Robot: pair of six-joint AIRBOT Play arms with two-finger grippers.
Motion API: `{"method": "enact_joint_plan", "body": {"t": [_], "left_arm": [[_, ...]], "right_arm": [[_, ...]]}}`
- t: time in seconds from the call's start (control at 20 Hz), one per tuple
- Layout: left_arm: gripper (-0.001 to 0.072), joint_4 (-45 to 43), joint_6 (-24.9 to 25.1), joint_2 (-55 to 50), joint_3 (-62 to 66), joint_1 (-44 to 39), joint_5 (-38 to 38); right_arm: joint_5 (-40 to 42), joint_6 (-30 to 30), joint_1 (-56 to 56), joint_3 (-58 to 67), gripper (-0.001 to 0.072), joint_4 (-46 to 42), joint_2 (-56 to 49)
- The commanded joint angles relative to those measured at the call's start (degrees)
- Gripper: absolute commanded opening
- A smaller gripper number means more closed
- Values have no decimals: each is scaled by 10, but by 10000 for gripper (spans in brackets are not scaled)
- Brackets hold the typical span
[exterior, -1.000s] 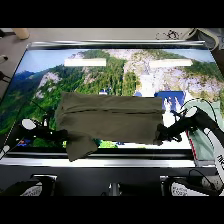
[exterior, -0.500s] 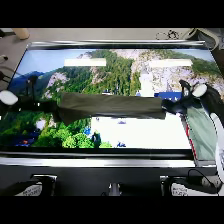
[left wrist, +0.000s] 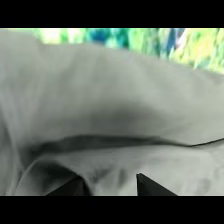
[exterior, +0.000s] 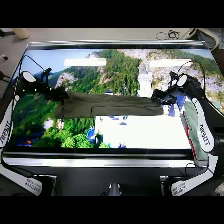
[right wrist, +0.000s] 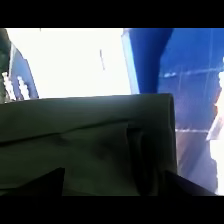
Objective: Fold the shirts.
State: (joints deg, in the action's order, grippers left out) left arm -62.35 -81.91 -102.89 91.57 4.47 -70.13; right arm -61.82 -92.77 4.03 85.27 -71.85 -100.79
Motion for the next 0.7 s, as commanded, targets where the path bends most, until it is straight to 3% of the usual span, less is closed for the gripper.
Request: {"method": "enact_joint_plan", "body": {"t": [0.0,0.25,0.35,0.4,0.45,0.5,0.55,0.6,0.65], "left_arm": [[407,8,23,-14,64,6,-57],[406,9,22,65,67,-24,-51],[405,9,21,81,67,-49,-50],[390,9,14,83,67,-63,-50],[387,9,5,80,67,-80,-48],[366,9,-4,76,65,-98,-42],[177,11,-14,70,60,-120,-29],[32,24,-15,63,50,-142,-7],[30,49,-19,55,35,-167,27]], "right_arm": [[-54,19,36,14,706,-42,-2],[-115,30,80,1,703,132,-66],[-101,30,64,1,634,172,-81],[-92,30,57,1,480,186,-82],[-80,30,53,2,162,200,-79],[-87,32,52,5,28,222,-72],[-99,54,52,10,23,250,-57],[-112,71,52,13,23,269,-35],[-121,74,52,13,23,276,-2]]}}
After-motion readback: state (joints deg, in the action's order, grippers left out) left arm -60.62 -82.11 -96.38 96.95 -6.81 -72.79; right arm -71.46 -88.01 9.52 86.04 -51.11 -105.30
